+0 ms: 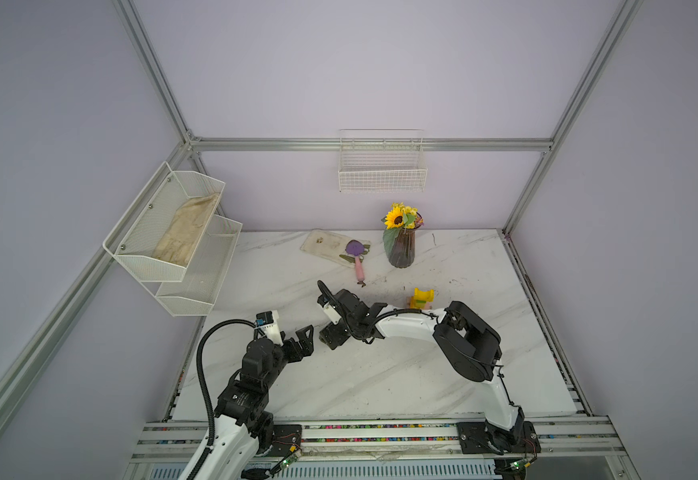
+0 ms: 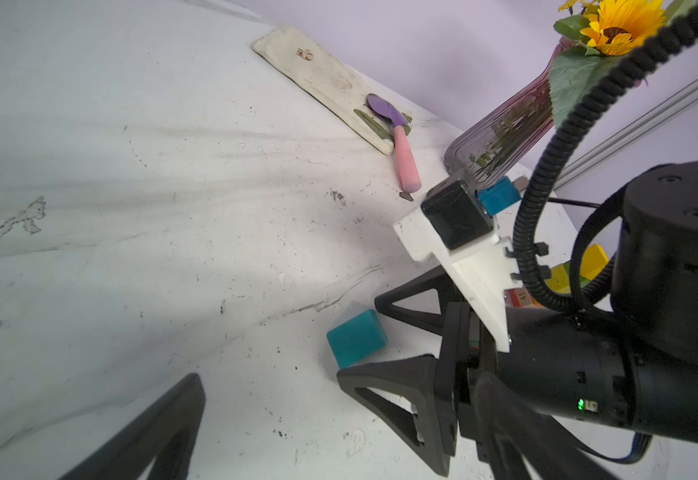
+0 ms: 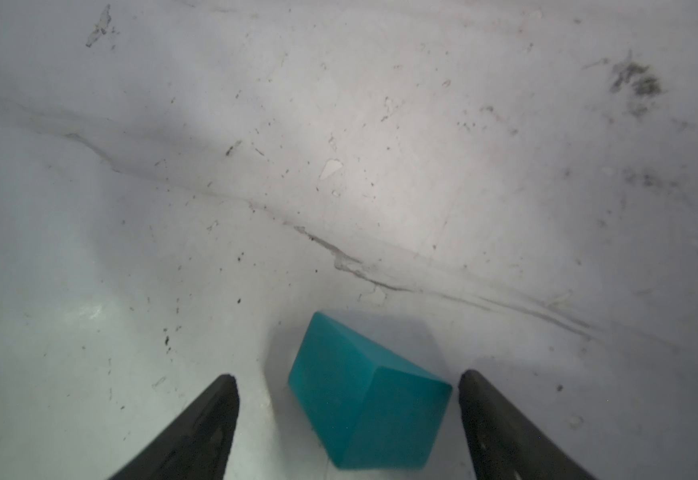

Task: Build the wood block tower
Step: 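Move the right gripper to the teal wedge block, then lower the right gripper around the teal wedge block and close on it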

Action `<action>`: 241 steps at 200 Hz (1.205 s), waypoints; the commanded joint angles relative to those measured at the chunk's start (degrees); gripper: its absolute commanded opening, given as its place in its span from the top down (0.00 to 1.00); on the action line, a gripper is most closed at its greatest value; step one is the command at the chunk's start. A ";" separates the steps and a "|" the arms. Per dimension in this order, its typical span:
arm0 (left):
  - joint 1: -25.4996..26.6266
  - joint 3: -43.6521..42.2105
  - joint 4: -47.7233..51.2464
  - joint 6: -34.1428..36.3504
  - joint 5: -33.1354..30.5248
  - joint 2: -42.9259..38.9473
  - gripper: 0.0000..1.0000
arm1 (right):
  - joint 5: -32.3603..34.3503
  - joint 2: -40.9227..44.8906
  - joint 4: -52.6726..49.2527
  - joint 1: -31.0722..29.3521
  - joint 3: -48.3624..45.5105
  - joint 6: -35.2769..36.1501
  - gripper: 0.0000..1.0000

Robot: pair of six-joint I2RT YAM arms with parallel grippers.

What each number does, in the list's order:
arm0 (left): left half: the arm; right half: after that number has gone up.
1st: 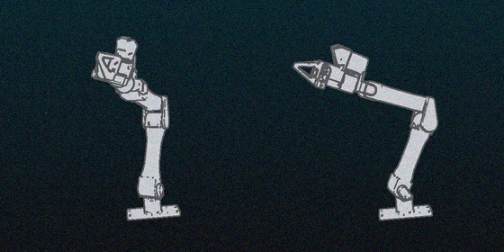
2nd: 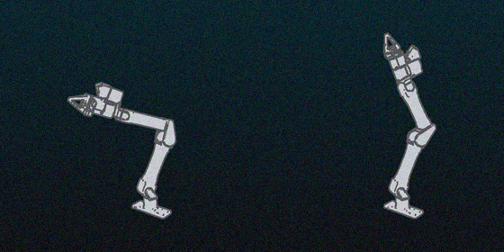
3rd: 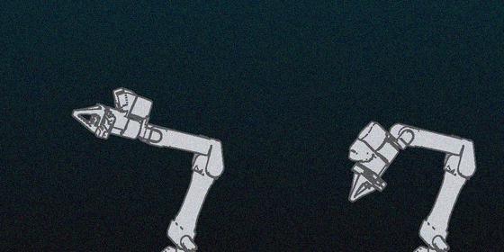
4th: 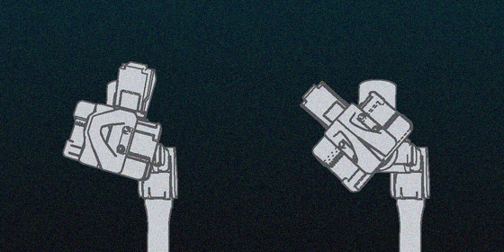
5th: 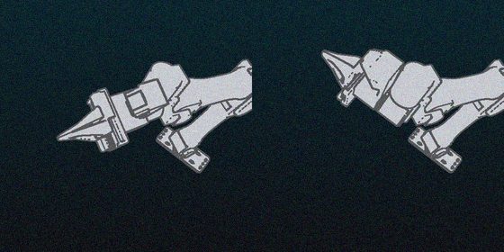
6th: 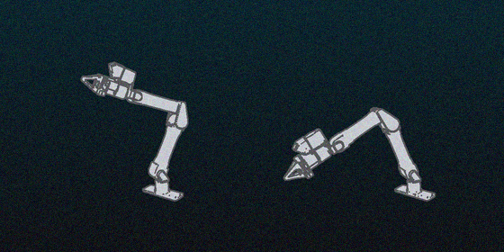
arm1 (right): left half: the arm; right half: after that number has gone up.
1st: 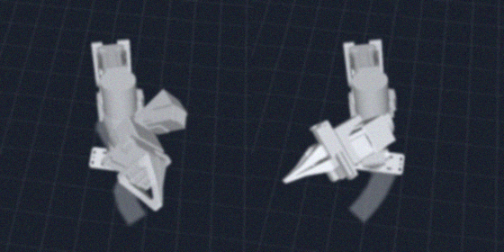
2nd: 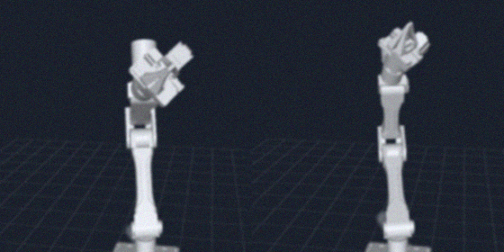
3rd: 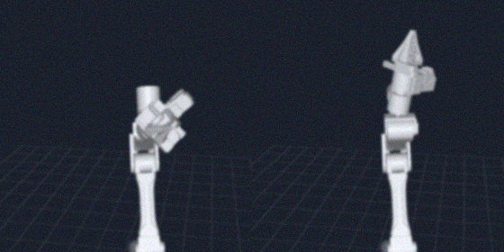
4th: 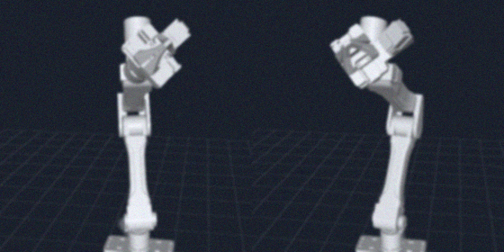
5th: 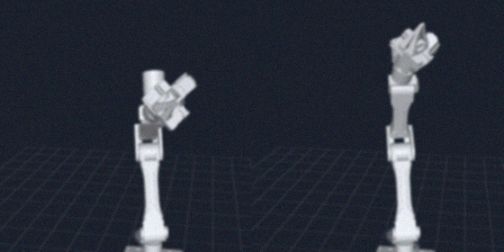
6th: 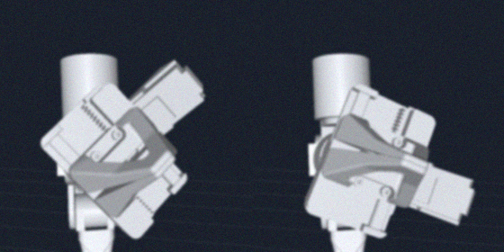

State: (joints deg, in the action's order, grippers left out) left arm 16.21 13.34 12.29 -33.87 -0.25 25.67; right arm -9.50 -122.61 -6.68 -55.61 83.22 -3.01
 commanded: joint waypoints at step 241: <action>-0.09 -0.78 -2.76 -0.85 1.13 2.01 0.00 | -11.07 0.17 -1.05 -0.11 -4.23 8.15 0.30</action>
State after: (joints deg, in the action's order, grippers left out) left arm 16.21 13.34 11.75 -33.91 -0.01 27.51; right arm -19.35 -123.98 -4.23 -55.02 83.42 3.77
